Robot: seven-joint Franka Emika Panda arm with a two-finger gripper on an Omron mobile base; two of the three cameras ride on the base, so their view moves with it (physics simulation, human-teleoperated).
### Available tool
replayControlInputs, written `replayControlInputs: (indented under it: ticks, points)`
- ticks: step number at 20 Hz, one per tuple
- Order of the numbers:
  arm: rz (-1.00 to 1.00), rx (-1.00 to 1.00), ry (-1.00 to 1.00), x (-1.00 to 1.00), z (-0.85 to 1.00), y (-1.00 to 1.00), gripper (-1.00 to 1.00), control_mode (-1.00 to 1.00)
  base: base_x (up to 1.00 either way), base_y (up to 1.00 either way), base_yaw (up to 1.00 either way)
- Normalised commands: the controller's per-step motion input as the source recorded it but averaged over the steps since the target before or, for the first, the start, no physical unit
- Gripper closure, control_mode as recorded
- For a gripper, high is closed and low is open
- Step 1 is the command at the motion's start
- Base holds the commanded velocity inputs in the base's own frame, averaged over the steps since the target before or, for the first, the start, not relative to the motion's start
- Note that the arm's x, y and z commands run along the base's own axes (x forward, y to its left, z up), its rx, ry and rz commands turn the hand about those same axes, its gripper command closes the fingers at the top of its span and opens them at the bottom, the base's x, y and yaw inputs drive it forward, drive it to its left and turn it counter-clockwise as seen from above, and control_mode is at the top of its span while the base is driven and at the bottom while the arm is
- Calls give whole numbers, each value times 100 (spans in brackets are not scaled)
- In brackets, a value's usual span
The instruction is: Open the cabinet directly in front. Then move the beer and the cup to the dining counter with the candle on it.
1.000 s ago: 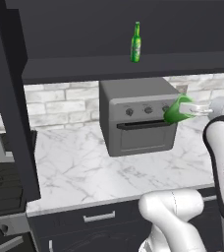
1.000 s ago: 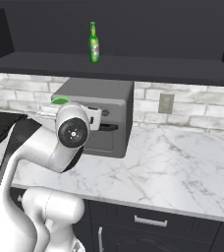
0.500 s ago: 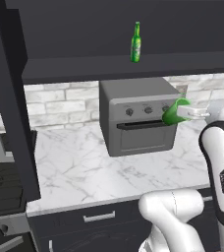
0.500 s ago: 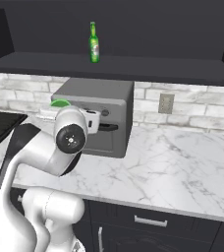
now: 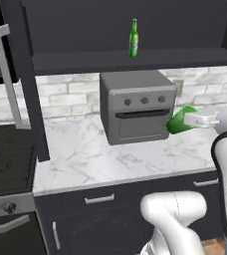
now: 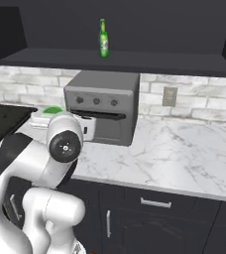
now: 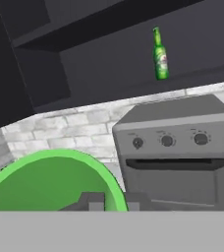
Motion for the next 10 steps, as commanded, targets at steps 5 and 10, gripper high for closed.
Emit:
replayControlInputs:
  ticks: [5, 10]
  points:
    - [0, 0, 0, 0, 0, 0, 100, 100, -82, 30, -46]
    - [0, 0, 0, 0, 0, 0, 100, 100, -36, 27, -88]
